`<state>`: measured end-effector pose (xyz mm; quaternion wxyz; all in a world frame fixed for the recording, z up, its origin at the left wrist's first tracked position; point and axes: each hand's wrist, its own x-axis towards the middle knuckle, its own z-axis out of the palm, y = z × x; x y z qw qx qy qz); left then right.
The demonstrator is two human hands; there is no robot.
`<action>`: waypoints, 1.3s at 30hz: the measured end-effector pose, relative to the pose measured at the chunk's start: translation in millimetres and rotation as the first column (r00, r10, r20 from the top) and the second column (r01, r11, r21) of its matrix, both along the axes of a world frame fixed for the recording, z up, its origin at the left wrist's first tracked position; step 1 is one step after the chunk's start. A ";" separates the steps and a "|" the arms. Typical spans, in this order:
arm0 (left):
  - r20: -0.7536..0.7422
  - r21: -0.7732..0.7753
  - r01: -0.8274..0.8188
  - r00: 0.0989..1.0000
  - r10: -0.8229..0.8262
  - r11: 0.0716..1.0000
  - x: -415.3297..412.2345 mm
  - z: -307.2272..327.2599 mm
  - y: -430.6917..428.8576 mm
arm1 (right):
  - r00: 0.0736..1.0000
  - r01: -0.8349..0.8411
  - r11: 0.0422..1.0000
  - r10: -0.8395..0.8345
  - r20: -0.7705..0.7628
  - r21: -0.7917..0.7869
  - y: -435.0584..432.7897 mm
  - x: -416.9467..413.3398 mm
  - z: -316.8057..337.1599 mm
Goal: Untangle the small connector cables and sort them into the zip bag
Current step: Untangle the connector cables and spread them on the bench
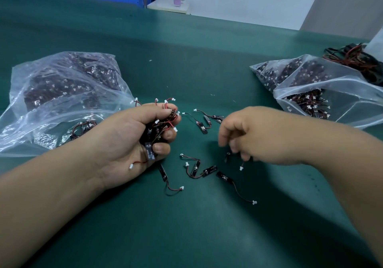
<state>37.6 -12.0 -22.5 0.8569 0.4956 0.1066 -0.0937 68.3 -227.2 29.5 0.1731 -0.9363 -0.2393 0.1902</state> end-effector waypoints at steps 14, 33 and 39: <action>0.052 -0.088 0.072 0.996 -0.068 0.993 1.7 -6.6 13.5 | 0.992 -0.049 0.997 0.055 0.117 -0.052 20.5 -18.5 -6.1; 0.093 -0.152 0.168 0.984 -0.155 0.974 5.9 -11.2 20.7 | 0.958 0.286 0.746 -0.204 -0.203 0.601 -10.3 15.3 -10.7; 0.058 -0.129 0.121 0.992 -0.115 0.984 4.6 -10.9 18.0 | 0.980 0.170 0.894 -0.111 -0.163 0.415 -25.9 21.9 -9.0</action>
